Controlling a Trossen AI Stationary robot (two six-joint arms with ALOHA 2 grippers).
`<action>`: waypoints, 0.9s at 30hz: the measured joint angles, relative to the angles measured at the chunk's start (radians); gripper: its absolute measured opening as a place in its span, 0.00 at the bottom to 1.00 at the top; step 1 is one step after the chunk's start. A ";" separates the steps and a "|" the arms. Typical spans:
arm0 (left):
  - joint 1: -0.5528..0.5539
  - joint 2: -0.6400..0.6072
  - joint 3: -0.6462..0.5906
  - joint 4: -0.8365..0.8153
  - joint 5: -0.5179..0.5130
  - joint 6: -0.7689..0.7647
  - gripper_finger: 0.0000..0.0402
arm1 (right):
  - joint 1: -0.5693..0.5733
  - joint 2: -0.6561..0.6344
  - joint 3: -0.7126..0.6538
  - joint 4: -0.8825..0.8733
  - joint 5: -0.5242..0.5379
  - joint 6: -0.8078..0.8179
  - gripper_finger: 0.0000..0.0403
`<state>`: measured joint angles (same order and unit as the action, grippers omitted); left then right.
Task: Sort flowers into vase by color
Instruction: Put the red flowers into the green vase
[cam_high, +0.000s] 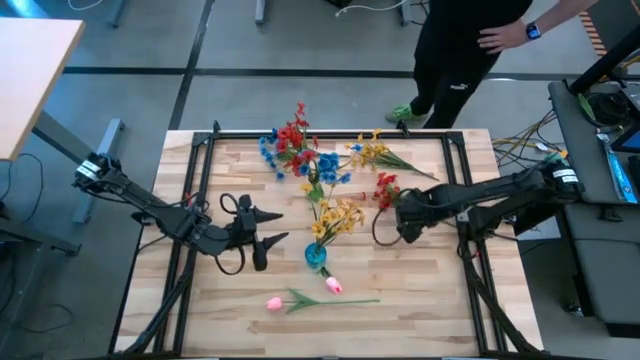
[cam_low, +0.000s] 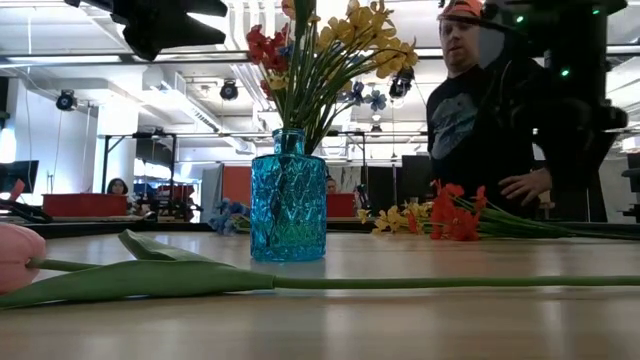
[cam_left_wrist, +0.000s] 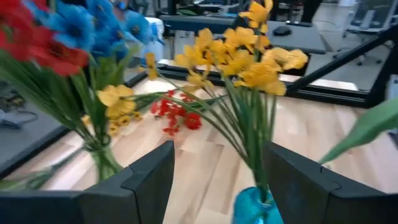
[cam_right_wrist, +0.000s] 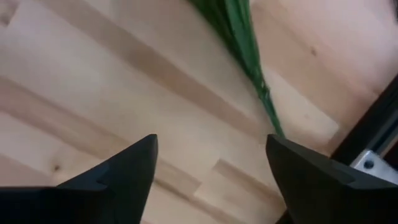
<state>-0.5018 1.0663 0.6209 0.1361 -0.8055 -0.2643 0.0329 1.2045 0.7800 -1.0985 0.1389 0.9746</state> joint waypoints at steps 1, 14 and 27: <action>0.002 -0.005 0.000 0.000 0.000 0.019 0.56 | -0.023 0.000 0.000 0.010 0.000 -0.019 0.76; 0.039 -0.161 0.000 -0.008 0.002 0.222 0.56 | -0.246 0.013 -0.004 0.136 -0.004 -0.365 0.81; 0.034 -0.107 0.000 -0.035 0.004 0.091 0.56 | -0.246 0.057 -0.144 0.255 0.037 -0.372 0.81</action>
<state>-0.4679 0.9593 0.6205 0.1009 -0.8017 -0.1731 -0.2134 1.2617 0.6361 -0.8431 0.1760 0.6025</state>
